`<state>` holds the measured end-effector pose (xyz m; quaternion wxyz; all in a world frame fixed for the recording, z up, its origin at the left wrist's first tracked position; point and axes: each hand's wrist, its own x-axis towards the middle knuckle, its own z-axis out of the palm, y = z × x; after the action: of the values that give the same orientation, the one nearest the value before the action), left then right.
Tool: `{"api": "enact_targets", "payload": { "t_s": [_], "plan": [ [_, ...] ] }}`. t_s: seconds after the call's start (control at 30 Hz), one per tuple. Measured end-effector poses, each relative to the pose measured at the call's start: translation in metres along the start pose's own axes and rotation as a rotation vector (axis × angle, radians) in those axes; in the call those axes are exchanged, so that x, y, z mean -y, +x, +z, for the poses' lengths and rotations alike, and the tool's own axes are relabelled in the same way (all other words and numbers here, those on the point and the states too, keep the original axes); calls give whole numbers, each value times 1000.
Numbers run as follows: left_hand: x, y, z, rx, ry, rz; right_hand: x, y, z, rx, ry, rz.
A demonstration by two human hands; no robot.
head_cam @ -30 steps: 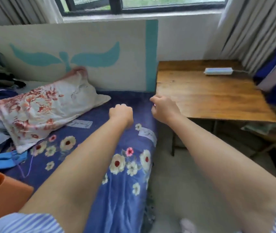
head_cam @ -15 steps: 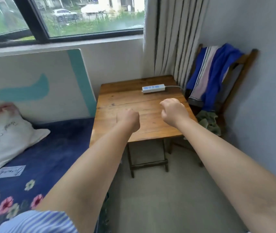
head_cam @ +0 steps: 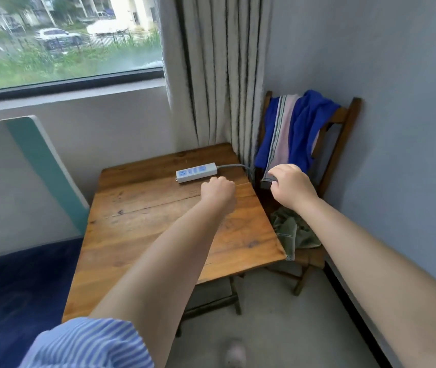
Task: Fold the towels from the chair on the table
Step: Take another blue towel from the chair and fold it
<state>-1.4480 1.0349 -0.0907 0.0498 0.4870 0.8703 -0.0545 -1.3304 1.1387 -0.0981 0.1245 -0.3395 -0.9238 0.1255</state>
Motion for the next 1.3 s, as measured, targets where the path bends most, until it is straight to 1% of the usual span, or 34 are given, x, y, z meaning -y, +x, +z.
{"api": "enact_targets", "payload": {
  "t_s": [0.03, 0.13, 0.27, 0.37, 0.47, 0.63, 0.83, 0.9, 0.97, 1.1, 1.2, 1.3],
  "plan": [
    [-5, 37, -6, -6, -10, 25, -16, 30, -2, -11, -12, 32],
    [-11, 78, -12, -29, -18, 80, -39, 63, -8, -34, -9, 72],
    [-23, 166, -29, -45, -33, 108, -82, 131, -15, -68, -41, 146],
    [-35, 202, -38, -52, -36, 133, -109, 158, -19, -82, -46, 170],
    [-54, 242, -37, -16, -21, 142, -142, 186, -16, -81, -60, 207],
    [-96, 306, -33, 26, -84, 172, -205, 237, -17, -86, -56, 336],
    [-153, 404, -46, -14, -254, 105, -285, 321, -32, -52, -14, 394],
    [-166, 430, -48, -43, -344, 70, -302, 342, -35, -38, -36, 377],
    [-179, 455, -50, -71, -423, 30, -319, 363, -35, 0, -112, 316],
    [-197, 487, -44, -92, -507, 26, -340, 387, -30, 83, -257, 203],
    [-209, 500, -37, -142, -532, 54, -354, 395, -24, 67, -303, 147],
    [-216, 504, -34, -177, -586, 60, -362, 399, -21, 14, -294, 108]
  ]
}}
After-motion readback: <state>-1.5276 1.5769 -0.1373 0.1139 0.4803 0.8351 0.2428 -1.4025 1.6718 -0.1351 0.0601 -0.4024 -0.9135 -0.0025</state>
